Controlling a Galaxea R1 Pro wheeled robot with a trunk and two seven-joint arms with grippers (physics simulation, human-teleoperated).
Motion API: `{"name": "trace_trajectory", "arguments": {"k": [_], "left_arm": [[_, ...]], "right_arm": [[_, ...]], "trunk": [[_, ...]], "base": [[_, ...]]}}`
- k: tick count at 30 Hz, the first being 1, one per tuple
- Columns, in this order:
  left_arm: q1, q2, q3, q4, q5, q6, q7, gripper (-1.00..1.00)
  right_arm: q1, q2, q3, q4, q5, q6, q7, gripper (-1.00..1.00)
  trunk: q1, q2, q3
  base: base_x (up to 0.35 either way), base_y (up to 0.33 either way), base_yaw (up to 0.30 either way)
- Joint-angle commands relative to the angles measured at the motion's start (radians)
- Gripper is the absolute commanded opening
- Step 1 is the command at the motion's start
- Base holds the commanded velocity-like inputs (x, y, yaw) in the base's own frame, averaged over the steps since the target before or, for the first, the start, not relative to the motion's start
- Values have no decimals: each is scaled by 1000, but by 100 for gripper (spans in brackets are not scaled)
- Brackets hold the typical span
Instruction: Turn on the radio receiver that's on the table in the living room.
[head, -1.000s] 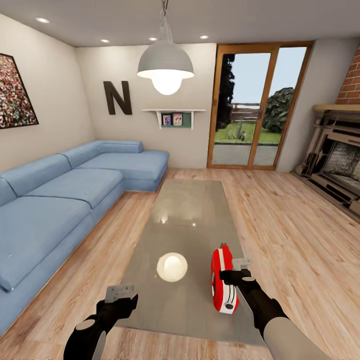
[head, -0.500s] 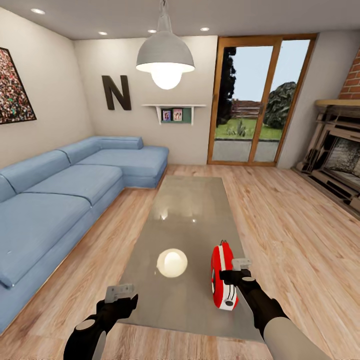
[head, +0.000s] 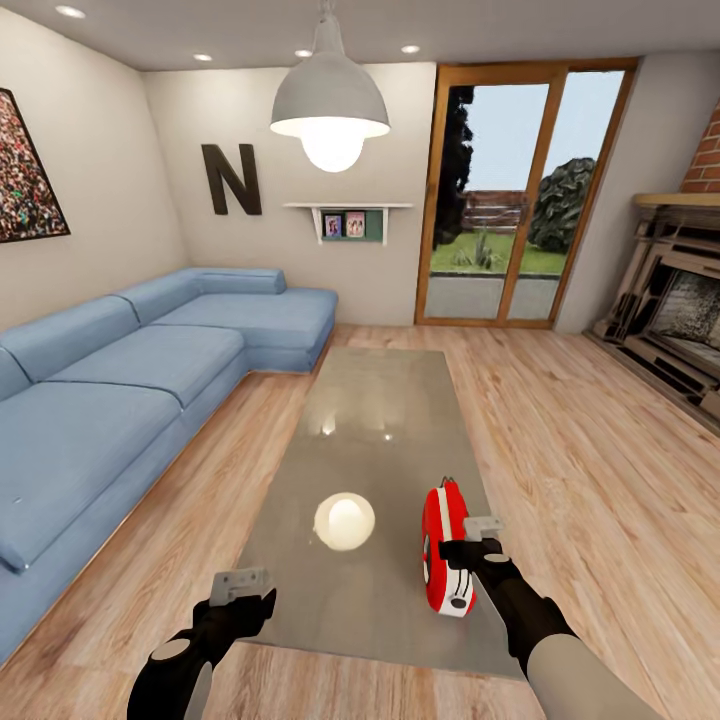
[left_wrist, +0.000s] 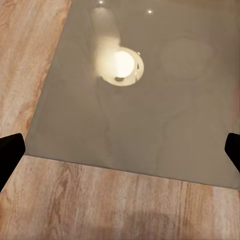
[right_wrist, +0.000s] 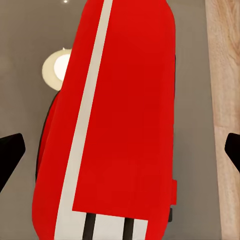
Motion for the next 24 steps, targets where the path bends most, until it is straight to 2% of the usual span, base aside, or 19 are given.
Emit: {"name": "trace_trajectory", "arguments": {"k": [1,21,22,24], "left_arm": [[0,0,0,0,0,0,0,100],[0,0,0,0,0,0,0,100],[1,0,0,0,0,0,0,100],[1,0,0,0,0,0,0,100]], "right_arm": [[0,0,0,0,0,0,0,100],[0,0,0,0,0,0,0,100],[0,0,0,-1,0,0,1,-100],[0,0,0,-1,0,0,1,-100]], "trunk": [[0,0,0],[0,0,-5],[0,0,-5],[0,0,-5]], "base": [[0,0,0],[0,0,0],[0,0,0],[0,0,0]]}}
